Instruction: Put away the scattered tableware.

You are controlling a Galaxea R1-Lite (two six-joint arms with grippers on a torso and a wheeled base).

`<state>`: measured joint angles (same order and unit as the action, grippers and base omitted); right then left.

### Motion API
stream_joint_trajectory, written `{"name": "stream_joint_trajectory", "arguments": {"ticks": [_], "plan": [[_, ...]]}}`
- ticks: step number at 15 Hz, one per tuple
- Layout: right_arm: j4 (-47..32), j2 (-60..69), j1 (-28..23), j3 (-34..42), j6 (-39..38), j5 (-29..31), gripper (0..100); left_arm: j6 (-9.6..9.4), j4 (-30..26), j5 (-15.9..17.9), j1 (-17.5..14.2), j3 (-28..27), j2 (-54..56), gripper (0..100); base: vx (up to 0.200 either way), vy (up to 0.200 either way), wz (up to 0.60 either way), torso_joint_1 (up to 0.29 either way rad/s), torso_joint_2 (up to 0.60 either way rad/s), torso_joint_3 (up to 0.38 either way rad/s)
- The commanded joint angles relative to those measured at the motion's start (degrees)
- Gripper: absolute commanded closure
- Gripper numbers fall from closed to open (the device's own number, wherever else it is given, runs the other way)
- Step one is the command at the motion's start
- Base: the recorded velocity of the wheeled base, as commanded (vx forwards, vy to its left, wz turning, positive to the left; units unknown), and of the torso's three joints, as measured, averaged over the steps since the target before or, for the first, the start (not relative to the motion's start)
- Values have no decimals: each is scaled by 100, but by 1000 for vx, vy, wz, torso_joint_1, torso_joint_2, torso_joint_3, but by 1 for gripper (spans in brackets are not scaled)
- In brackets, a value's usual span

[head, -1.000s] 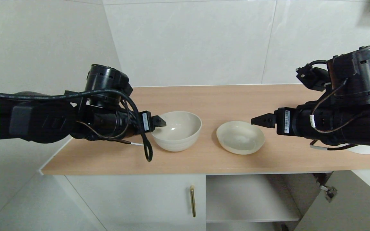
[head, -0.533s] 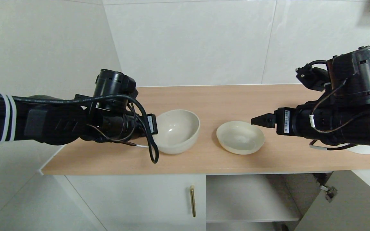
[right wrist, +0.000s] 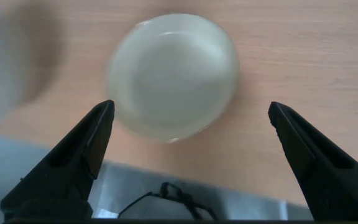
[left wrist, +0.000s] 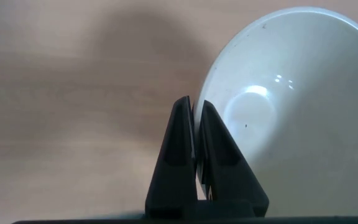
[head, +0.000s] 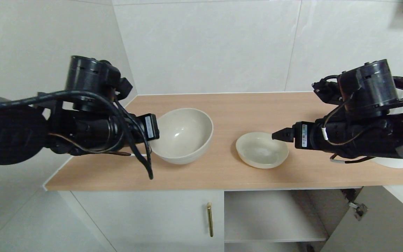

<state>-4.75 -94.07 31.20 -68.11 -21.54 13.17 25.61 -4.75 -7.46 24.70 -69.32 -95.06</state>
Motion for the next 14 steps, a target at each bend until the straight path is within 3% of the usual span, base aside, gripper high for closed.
{"name": "stream_joint_trajectory", "arguments": {"ticks": [1,10,11,14], "plan": [[1,-691,-272,-229,1,274,0,-12,18,-1,17,129,840,100,0,0,0,0,0,0],[335,-1421,-298,-387,-193,353,0,-21,18,8,61,155,990,100,0,0,0,0,0,0],[344,-1421,-298,-379,-193,353,100,-21,18,8,61,164,990,100,0,0,0,0,0,0],[344,-1429,-289,-361,-184,353,100,-21,18,8,53,164,998,100,0,0,0,0,0,0]]}}
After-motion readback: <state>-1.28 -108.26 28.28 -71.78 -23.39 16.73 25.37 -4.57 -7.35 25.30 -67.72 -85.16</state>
